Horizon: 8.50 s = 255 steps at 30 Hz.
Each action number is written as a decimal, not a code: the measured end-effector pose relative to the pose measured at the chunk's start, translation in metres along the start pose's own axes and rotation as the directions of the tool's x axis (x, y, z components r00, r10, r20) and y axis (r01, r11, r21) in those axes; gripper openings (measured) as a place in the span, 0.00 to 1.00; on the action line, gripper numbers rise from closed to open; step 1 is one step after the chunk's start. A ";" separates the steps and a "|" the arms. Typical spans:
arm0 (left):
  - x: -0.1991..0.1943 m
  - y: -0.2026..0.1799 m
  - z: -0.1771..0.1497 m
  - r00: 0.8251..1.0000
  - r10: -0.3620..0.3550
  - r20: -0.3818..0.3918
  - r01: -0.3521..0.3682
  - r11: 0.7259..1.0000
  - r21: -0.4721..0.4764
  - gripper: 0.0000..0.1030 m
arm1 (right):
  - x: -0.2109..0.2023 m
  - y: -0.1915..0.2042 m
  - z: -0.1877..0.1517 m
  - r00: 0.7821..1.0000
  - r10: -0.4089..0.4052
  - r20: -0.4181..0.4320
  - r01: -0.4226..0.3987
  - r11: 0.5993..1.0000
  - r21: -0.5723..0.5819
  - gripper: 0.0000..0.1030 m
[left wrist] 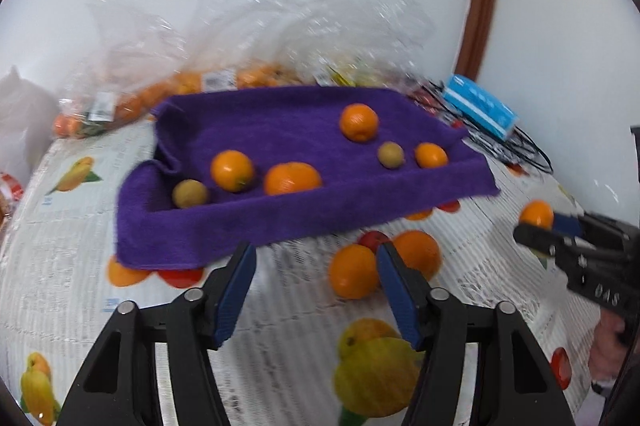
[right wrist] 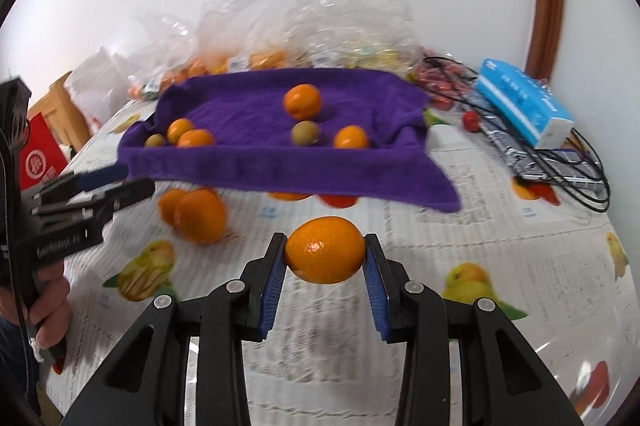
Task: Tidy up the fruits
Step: 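Grasp an orange from the table with the right tool while the left tool grasps another orange, then lift both held oranges and carry them over the purple towel, then open the right tool onto the towel while the left tool releases its orange, then grasp a large orange off the table with the right tool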
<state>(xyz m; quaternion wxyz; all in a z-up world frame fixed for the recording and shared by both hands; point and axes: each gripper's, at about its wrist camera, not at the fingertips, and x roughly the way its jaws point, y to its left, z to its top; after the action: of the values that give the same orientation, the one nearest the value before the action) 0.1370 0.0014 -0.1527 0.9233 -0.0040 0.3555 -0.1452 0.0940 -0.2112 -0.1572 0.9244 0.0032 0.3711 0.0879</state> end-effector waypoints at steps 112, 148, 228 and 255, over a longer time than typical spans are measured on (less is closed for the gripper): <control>-0.008 0.014 0.085 0.995 0.058 0.084 -0.054 0.997 -0.049 0.31 | 0.001 -0.013 0.086 0.984 0.063 0.167 -0.073 0.996 0.056 0.37; 0.034 0.059 0.084 0.991 0.111 0.073 -0.097 0.978 -0.183 0.31 | 0.074 -0.027 0.114 0.988 0.066 0.141 -0.079 0.993 0.085 0.37; 0.011 0.032 0.062 0.992 0.104 0.070 -0.097 0.991 -0.095 0.62 | 0.025 0.003 0.071 0.995 -0.051 0.082 0.042 0.992 0.117 0.54; 0.007 0.070 0.063 0.993 0.117 0.030 -0.107 0.966 -0.237 0.65 | 0.073 0.058 0.042 0.992 0.096 -0.081 -0.095 0.995 0.012 0.51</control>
<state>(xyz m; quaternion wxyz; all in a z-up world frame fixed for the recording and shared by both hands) 0.2019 0.0600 -0.1184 0.9306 -0.0965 0.3495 -0.0496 0.1650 -0.1395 -0.1724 0.9033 0.0212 0.4080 0.1308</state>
